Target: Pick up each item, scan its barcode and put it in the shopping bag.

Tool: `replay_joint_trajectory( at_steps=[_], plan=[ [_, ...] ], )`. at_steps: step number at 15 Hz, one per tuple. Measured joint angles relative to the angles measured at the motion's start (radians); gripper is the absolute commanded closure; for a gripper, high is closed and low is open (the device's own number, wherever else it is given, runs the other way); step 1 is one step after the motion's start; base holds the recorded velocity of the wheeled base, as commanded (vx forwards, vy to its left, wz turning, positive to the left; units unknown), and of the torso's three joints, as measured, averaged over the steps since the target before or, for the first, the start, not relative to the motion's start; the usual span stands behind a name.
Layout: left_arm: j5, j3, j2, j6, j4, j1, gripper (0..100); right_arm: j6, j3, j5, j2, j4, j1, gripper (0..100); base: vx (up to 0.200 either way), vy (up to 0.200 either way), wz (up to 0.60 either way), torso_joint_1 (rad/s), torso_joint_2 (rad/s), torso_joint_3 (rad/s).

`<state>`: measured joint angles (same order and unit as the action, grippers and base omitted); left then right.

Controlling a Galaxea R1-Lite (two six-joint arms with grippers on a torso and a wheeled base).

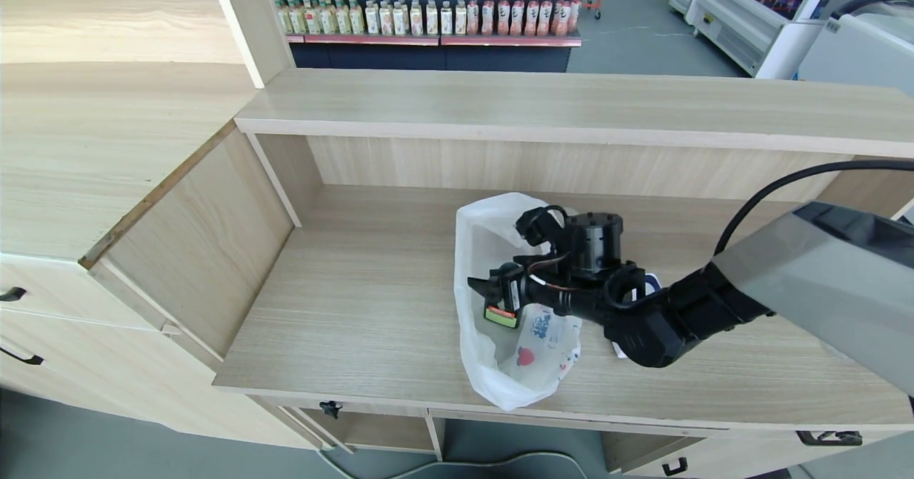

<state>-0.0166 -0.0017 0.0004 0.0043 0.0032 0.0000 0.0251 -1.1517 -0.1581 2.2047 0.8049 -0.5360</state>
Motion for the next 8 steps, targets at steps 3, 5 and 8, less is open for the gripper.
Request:
replay_joint_trajectory(
  at_steps=[3, 5, 8],
  plan=[
    [0.000, 0.000, 0.000, 0.000, 0.000, 0.000, 0, -0.113, 0.000, -0.005, -0.084, -0.041, 0.006, 0, 0.000, 0.000, 0.00, 0.000, 0.00, 0.000],
    [0.000, 0.000, 0.000, 0.000, 0.000, 0.000, 0, -0.184, 0.032, -0.005, -0.178, -0.101, 0.028, 0, 0.000, 0.000, 0.00, 0.000, 0.00, 0.000],
    [0.000, 0.000, 0.000, 0.000, 0.000, 0.000, 0, -0.204, 0.135, 0.001, -0.354, -0.199, 0.096, 0, 0.000, 0.000, 0.00, 0.000, 0.00, 0.000]
  ],
)
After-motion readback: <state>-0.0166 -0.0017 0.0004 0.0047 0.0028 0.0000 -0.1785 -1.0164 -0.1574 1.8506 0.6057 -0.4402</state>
